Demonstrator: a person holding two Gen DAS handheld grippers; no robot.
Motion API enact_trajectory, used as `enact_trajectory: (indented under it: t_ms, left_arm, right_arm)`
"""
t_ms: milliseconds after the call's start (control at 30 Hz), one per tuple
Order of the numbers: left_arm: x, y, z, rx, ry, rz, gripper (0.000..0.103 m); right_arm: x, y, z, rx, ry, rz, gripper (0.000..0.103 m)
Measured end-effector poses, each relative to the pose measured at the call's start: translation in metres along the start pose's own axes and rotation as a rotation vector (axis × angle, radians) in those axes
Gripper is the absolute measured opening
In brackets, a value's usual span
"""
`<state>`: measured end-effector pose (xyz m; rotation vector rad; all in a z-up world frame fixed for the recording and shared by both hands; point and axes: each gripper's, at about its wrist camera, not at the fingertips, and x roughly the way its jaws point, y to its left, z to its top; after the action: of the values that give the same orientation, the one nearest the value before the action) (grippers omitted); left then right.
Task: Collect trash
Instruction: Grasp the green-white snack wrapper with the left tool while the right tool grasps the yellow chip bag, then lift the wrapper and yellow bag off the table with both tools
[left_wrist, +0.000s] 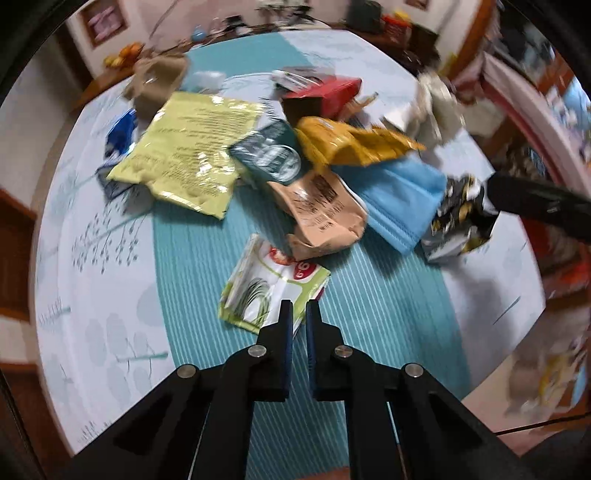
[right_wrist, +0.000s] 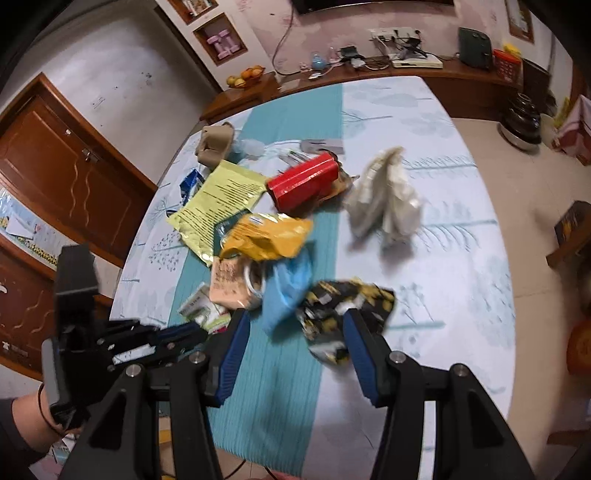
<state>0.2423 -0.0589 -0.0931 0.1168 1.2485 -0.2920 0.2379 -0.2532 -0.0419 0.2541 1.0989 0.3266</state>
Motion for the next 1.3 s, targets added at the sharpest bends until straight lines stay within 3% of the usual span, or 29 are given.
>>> enact_trajectory:
  t_ms: [267, 467, 567, 633, 700, 833, 1167, 1300]
  left_arm:
    - [-0.029, 0.031, -0.004, -0.181, -0.048, -0.077, 0.005]
    - [-0.026, 0.039, -0.007, -0.227, -0.035, -0.090, 0.010]
    - [-0.021, 0.037, -0.009, -0.235, -0.029, -0.069, 0.026]
    - [-0.019, 0.037, -0.009, -0.242, -0.027, -0.057, 0.047]
    - [-0.017, 0.040, -0.007, -0.255, -0.031, -0.058, 0.058]
    - [-0.010, 0.046, 0.002, -0.248, -0.023, -0.052, 0.058]
    - [0.031, 0.049, 0.026, -0.167, 0.078, -0.081, 0.058]
    - [0.039, 0.043, 0.027, -0.147, 0.099, -0.093, 0.036]
  right_arm:
    - [0.034, 0.013, 0.035, -0.015, 0.022, 0.001, 0.053]
    - [0.056, -0.001, 0.052, 0.111, 0.064, 0.075, 0.053]
    - [0.065, -0.004, 0.055, 0.145, 0.085, 0.097, 0.053]
    - [0.073, -0.005, 0.055, 0.156, 0.112, 0.090, 0.053]
    - [0.079, -0.004, 0.054, 0.159, 0.133, 0.099, 0.045]
    - [0.080, -0.002, 0.049, 0.134, 0.127, 0.086, 0.023]
    - [0.075, -0.009, 0.052, 0.139, 0.095, 0.108, 0.018]
    - [0.077, -0.013, 0.055, 0.181, 0.102, 0.160, 0.019]
